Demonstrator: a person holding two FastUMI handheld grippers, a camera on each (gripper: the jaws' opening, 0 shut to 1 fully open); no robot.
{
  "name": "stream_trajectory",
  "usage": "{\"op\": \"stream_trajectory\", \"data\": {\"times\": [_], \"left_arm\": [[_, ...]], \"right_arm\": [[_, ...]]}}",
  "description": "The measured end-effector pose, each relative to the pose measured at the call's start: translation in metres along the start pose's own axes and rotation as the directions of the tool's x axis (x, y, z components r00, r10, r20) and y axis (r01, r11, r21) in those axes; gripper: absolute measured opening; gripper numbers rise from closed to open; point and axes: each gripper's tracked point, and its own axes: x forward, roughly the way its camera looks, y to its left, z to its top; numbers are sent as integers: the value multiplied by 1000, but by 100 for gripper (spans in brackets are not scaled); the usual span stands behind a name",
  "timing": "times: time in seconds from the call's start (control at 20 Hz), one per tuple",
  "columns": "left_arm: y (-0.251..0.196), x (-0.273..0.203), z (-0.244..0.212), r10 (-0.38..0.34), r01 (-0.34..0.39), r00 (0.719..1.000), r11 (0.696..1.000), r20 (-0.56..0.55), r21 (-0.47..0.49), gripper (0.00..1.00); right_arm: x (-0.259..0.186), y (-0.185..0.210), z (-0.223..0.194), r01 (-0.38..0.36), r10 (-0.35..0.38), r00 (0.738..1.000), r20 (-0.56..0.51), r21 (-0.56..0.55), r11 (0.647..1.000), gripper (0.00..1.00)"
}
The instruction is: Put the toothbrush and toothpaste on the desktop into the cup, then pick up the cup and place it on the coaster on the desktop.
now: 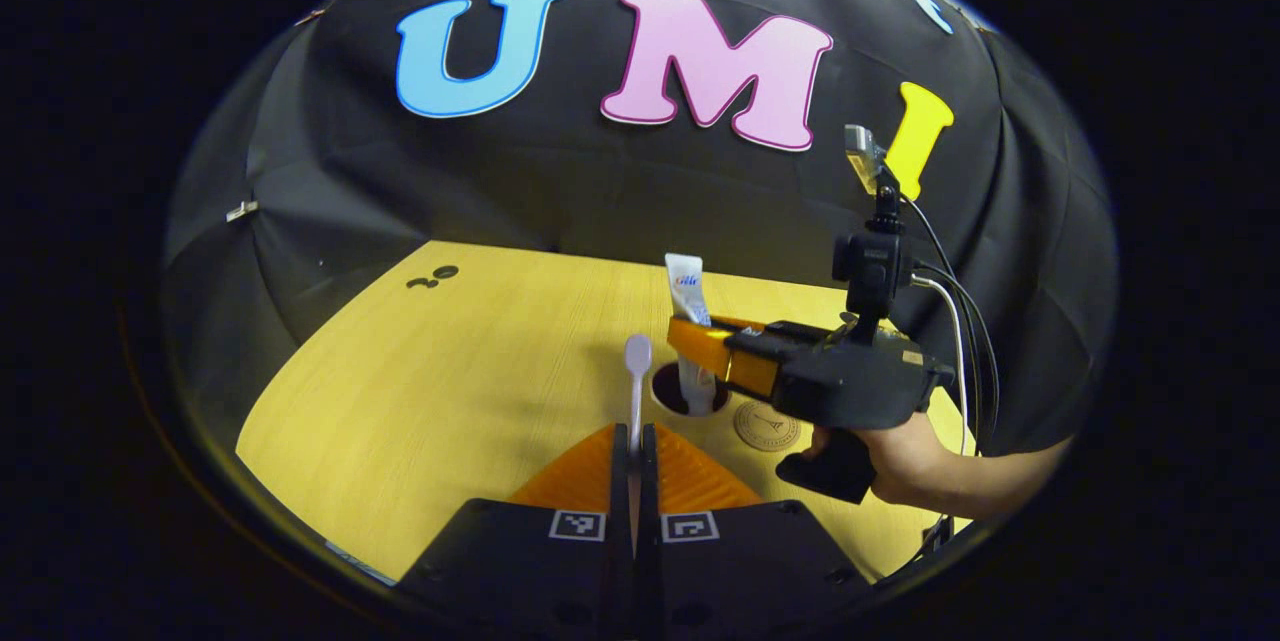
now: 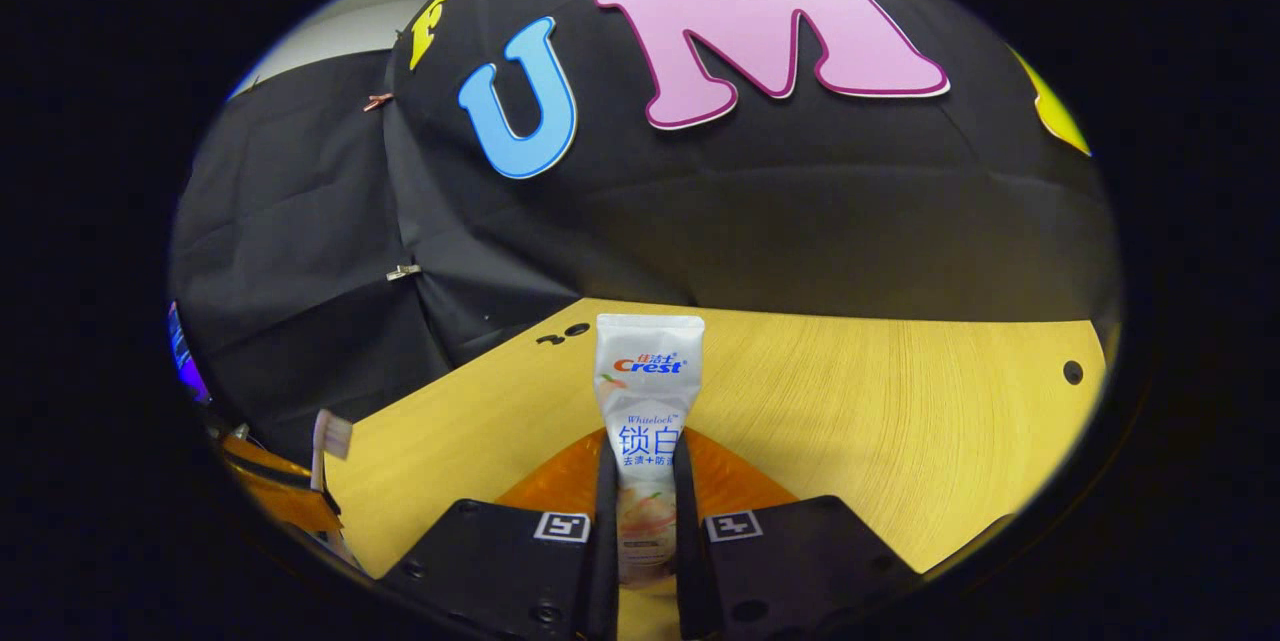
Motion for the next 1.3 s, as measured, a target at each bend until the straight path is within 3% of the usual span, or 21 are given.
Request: {"op": "stream_trajectory", "data": {"times": [0.1,0.15,0.3,0.35,0.4,0.6,0.7,0.75,0.8,1.05,1.15,1.3], "left_arm": [[-4,4,6,-13,14,1000,1000,16,-9,1],[-5,7,9,-22,22,999,1000,24,-10,6],[-7,15,21,-31,31,998,999,52,-9,6],[-9,19,23,-33,34,998,999,61,-21,6],[-10,22,28,-42,45,997,998,72,-41,6],[-14,26,54,-64,83,987,989,150,-121,6],[-17,29,70,-75,104,978,984,194,-144,6],[-19,32,77,-84,116,974,982,210,-148,6],[-20,36,83,-85,120,970,982,226,-145,6],[-38,53,112,-126,182,941,972,315,-152,6],[-36,61,117,-100,170,932,969,348,-179,6],[-13,71,127,18,71,918,975,397,-209,6]], "right_arm": [[-3,-1,-6,7,-8,1000,-24,-21,1000,30],[-5,-1,-10,13,-14,999,-41,-29,999,31],[-12,0,-21,9,-12,997,-81,-48,999,38],[-15,2,-24,3,-8,996,-91,-54,999,34],[-17,3,-28,0,-6,995,-102,-60,998,44],[-31,2,-31,2,-8,993,-118,-53,999,54],[-40,2,-20,5,-9,995,-96,-42,999,53],[-45,0,-15,6,-10,996,-84,-43,999,43],[-53,-4,-11,13,-16,997,-76,-43,999,54],[-106,-29,-17,52,-59,993,-102,-71,996,56],[-129,-38,-28,70,-78,989,-129,-64,995,56],[-158,-45,-38,106,-107,983,-152,-16,994,56]]}}
